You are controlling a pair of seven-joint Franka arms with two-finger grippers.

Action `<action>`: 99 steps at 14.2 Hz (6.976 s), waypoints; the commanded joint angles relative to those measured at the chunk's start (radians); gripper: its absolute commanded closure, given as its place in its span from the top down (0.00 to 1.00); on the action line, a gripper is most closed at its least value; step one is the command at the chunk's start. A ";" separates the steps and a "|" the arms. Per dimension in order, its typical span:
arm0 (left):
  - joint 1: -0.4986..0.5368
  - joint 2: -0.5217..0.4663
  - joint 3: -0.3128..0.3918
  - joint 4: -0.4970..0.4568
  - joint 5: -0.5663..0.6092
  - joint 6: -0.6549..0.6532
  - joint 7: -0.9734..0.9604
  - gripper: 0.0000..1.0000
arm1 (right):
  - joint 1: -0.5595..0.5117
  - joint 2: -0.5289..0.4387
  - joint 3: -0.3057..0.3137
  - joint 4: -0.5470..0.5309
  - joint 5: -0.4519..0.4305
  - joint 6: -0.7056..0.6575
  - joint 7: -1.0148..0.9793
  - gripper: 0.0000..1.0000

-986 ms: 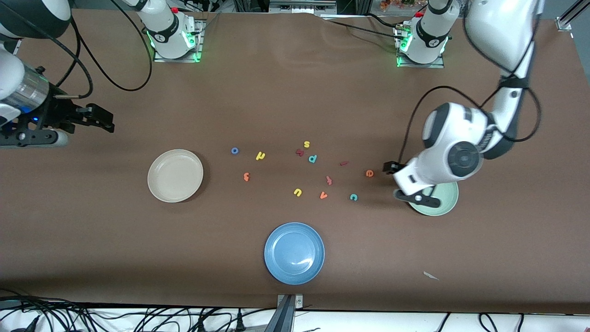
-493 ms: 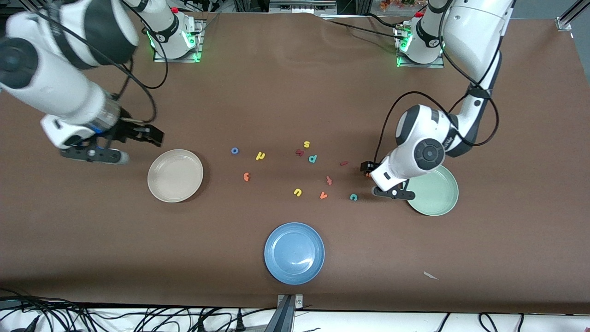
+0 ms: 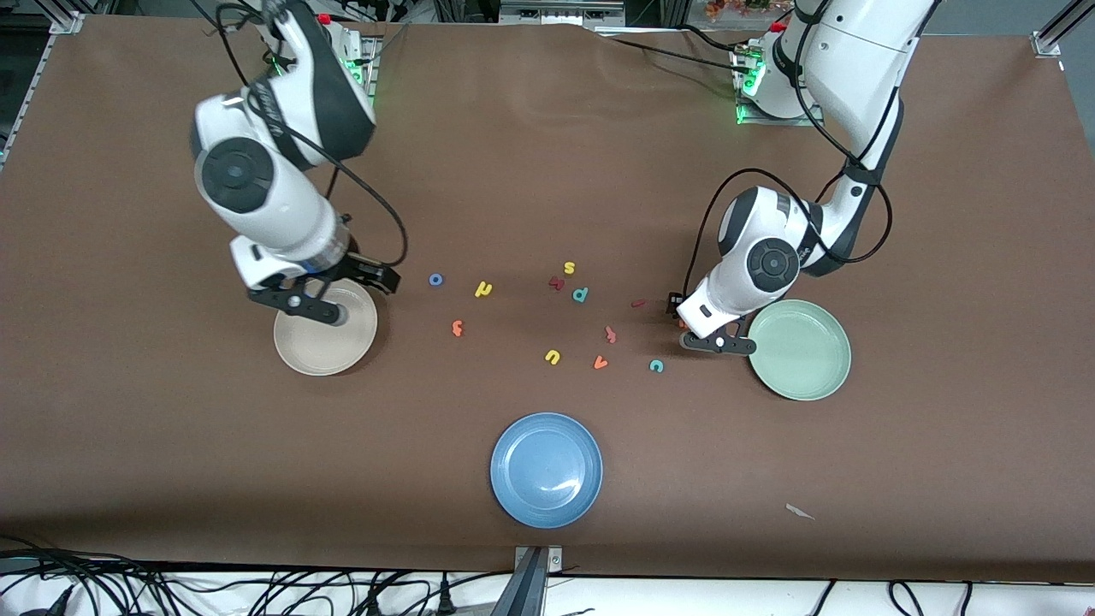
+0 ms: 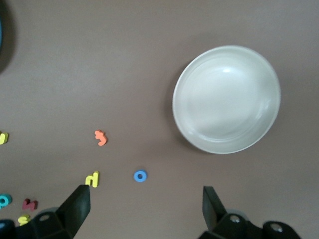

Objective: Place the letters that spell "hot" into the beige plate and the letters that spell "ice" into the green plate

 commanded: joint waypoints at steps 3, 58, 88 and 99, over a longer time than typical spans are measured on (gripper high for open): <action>-0.009 -0.012 0.008 -0.039 -0.023 0.074 0.002 0.66 | 0.105 0.088 -0.007 -0.048 -0.022 0.142 0.279 1.00; 0.031 0.186 -0.076 0.355 0.155 -0.020 -0.055 0.90 | 0.183 0.229 -0.092 -0.011 0.058 0.226 0.062 0.00; 0.011 0.172 -0.058 0.349 0.222 -0.072 -0.131 0.09 | 0.263 0.281 -0.256 -0.041 0.236 0.406 -0.167 1.00; 0.325 0.031 -0.071 0.225 0.224 -0.232 0.301 0.10 | 0.264 0.430 -0.176 0.087 0.243 0.401 -0.093 0.86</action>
